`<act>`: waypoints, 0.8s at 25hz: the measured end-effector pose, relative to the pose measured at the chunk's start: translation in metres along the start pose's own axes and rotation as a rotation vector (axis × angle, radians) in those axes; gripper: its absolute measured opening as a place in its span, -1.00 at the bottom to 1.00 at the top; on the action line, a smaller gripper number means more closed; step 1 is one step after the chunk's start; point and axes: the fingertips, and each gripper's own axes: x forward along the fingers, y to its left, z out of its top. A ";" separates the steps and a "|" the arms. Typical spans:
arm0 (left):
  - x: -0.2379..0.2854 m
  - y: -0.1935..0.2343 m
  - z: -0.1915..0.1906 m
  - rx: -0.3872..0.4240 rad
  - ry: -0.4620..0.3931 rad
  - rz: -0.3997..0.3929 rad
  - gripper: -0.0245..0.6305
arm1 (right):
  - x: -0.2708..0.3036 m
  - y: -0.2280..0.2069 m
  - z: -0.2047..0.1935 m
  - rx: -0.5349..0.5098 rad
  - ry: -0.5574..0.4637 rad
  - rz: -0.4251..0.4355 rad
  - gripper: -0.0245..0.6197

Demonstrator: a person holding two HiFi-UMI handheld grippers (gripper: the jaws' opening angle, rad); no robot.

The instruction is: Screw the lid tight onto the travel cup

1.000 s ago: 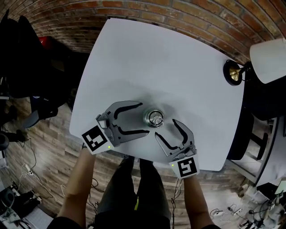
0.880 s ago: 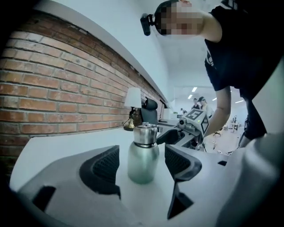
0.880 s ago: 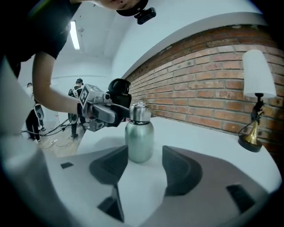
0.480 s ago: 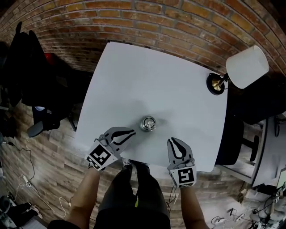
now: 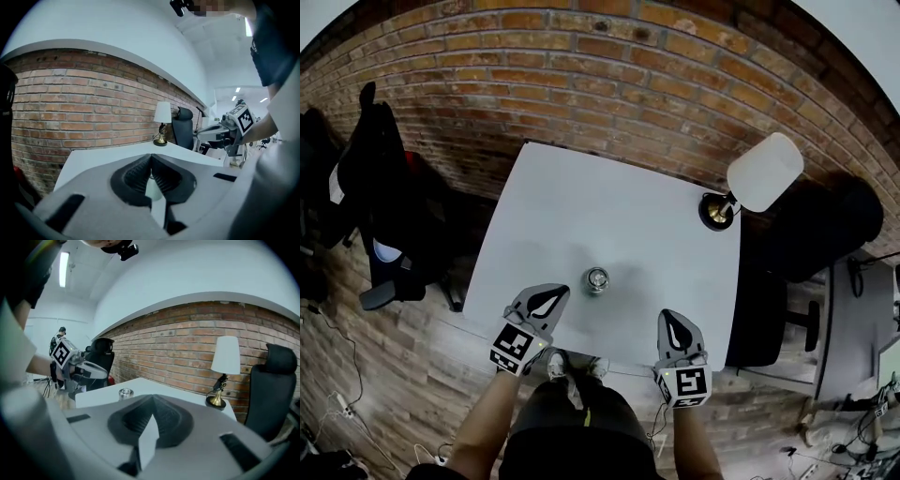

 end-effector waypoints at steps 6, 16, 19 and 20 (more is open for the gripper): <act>-0.018 0.002 0.056 0.053 -0.085 0.056 -0.85 | -0.026 -0.025 0.045 0.061 -0.081 -0.056 -0.88; -0.067 0.007 0.148 0.120 -0.253 0.168 -0.85 | -0.055 -0.060 0.119 0.027 -0.210 -0.086 -0.88; -0.086 0.007 0.172 0.137 -0.304 0.197 -0.85 | -0.066 -0.066 0.134 0.025 -0.232 -0.102 -0.88; -0.092 0.007 0.177 0.137 -0.320 0.207 -0.85 | -0.070 -0.067 0.139 0.022 -0.242 -0.108 -0.88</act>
